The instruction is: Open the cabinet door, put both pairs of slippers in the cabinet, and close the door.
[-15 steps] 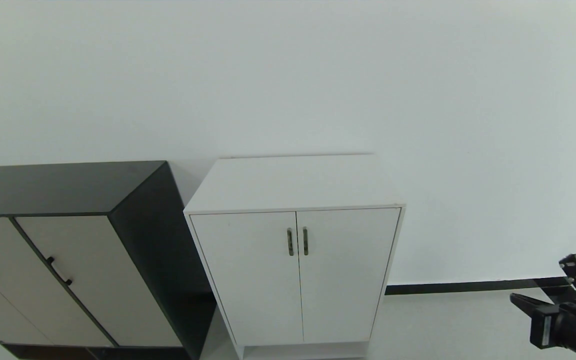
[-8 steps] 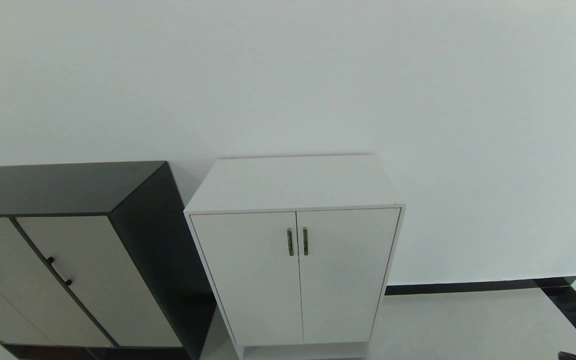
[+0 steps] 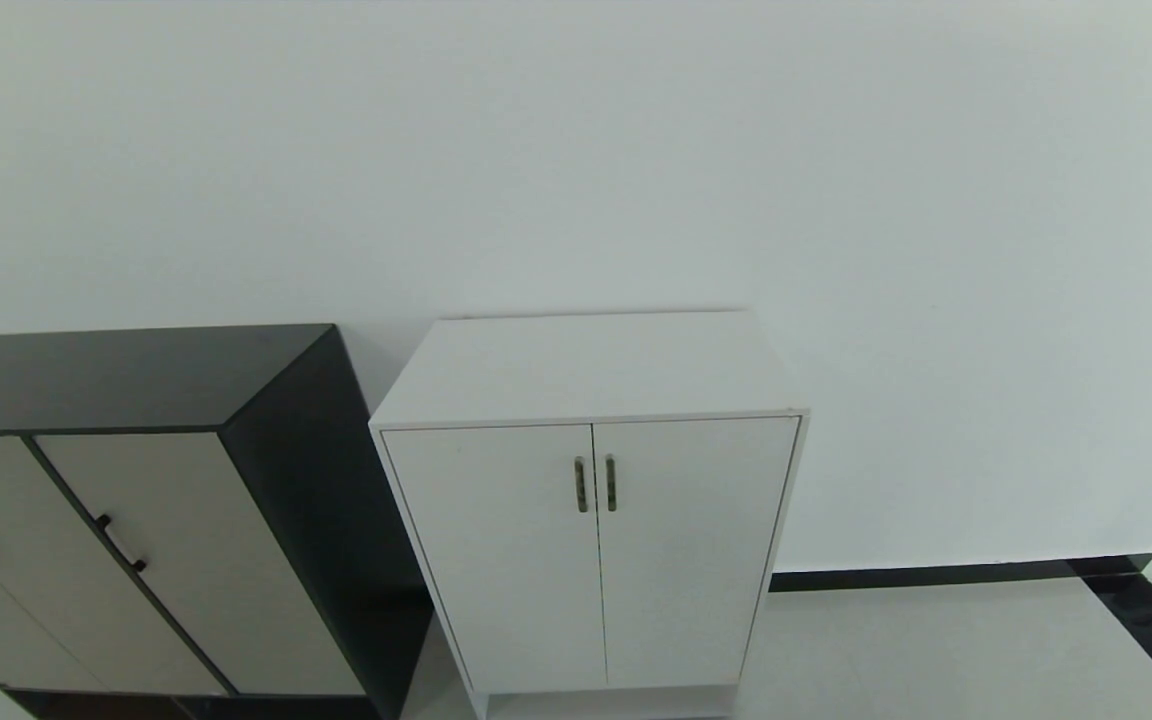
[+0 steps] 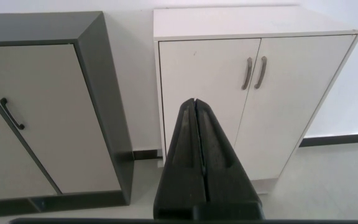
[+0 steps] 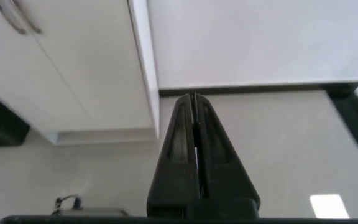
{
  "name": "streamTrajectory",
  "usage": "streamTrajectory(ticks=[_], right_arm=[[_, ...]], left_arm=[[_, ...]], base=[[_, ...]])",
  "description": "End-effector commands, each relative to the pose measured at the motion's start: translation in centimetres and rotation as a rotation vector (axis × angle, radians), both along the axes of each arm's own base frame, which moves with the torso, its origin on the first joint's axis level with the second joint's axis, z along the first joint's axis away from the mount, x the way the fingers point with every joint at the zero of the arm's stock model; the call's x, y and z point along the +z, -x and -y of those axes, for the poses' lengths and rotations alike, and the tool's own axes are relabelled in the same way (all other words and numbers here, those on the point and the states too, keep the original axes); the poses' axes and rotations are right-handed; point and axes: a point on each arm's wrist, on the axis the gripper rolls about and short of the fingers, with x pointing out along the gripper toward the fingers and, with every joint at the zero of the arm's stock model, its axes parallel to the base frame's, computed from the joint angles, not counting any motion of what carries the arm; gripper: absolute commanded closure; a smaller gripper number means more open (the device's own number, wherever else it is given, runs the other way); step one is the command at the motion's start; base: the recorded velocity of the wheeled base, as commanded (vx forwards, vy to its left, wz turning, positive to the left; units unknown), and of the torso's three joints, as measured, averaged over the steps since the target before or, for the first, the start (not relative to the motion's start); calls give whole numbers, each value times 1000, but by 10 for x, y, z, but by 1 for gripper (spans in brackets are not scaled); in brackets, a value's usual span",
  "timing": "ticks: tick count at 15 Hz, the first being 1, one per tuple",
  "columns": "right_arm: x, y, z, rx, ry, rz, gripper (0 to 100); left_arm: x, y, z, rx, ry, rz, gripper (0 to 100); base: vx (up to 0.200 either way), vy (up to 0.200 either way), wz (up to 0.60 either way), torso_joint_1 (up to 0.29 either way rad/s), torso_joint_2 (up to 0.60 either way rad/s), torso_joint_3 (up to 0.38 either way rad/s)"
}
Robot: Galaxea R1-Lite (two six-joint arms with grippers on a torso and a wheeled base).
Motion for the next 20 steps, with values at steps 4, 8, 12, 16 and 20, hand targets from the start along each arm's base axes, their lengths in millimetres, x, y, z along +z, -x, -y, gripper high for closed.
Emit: streamTrajectory(ticks=[4,8,12,16,20], right_arm=[[-3,11,2,135,-8,142,100],[-4,17,0,-6,-5,208,100],[-5,19,0,-2,-5,239,100],[-4,19,0,-2,-18,241,100],[-4,19,0,-3,-32,241,100]], left_arm=[[0,0,0,0,2,-1,100],[0,0,0,0,2,-1,100],[0,0,0,-2,-3,-1,100],[0,0,0,-2,-3,-1,100],[0,0,0,-2,-3,-1,100]], base=[[0,0,0,0,0,0],[0,0,0,0,0,0],[0,0,0,0,0,0],[0,0,0,0,0,0],[0,0,0,0,0,0]])
